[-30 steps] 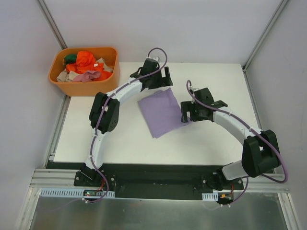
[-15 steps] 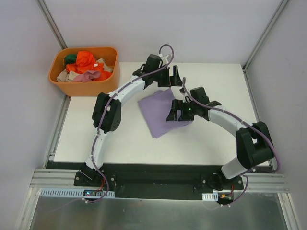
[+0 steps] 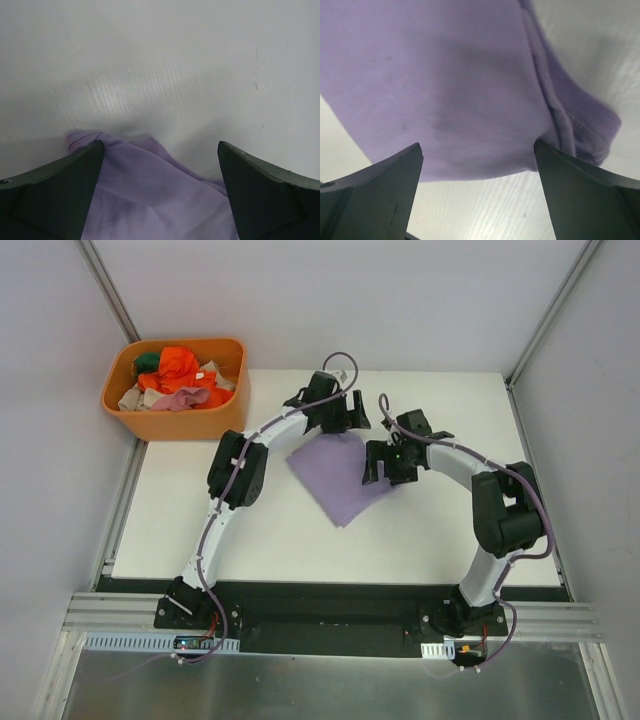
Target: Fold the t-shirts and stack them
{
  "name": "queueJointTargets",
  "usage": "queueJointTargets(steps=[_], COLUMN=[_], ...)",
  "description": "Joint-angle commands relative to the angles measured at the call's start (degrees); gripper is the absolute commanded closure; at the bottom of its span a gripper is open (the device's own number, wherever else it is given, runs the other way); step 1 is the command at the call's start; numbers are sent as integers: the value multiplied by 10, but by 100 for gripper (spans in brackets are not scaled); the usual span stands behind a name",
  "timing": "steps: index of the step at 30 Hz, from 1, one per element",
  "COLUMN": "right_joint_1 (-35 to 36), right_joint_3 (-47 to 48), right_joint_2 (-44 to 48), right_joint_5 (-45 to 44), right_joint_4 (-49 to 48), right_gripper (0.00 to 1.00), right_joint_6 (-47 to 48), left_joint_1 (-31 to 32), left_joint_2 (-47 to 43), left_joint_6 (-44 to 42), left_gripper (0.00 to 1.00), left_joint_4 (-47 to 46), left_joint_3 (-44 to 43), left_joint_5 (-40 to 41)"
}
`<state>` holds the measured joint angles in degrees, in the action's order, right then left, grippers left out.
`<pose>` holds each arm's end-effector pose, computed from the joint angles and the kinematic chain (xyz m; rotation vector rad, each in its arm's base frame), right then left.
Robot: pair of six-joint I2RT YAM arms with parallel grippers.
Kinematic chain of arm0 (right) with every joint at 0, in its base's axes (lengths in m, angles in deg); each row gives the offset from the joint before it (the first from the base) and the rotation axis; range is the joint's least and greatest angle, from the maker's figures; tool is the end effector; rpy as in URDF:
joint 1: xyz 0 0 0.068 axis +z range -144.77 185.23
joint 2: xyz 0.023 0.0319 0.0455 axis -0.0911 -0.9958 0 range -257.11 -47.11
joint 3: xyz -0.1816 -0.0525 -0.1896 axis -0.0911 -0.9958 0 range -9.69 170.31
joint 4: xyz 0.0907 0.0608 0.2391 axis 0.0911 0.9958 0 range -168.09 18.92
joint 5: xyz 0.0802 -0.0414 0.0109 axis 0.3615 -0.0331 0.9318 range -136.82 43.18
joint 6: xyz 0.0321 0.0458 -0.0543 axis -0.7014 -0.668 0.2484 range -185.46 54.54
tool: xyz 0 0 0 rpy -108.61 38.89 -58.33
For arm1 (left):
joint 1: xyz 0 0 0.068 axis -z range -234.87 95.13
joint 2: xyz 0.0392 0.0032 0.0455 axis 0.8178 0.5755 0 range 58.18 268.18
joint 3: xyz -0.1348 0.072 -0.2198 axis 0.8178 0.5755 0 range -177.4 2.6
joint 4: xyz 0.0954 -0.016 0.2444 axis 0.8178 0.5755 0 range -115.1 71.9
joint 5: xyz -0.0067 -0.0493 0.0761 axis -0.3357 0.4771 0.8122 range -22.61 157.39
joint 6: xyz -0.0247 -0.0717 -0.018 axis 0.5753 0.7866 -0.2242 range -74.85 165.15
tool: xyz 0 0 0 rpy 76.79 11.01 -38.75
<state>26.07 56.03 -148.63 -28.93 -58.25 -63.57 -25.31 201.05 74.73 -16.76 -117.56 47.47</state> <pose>0.3518 0.1557 0.1581 -0.6246 2.4773 0.5261 0.5054 -0.3126 0.1593 0.2203 2.2240 -0.9600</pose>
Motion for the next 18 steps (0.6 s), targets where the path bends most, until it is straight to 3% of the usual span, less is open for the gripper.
queueJointTargets(steps=[1,10,14,18], right_joint_1=[-28,-53,-52,-58], right_joint_3=[43,170,144,29], right_joint_2=[-34,-41,72,256], right_joint_5=[-28,-28,-70,-175], right_joint_4=[40,80,53,-26], right_gripper=[4,4,4,4], right_joint_6=[33,83,94,28], left_joint_1=[-30,-28,-25,-25], left_joint_2=[-42,-269,-384,-464], left_joint_6=[26,25,7,-4], left_gripper=[1,1,1,1], left_joint_4=[40,40,37,37], left_joint_3=[73,309,380,418], left_joint_5=[60,124,185,228])
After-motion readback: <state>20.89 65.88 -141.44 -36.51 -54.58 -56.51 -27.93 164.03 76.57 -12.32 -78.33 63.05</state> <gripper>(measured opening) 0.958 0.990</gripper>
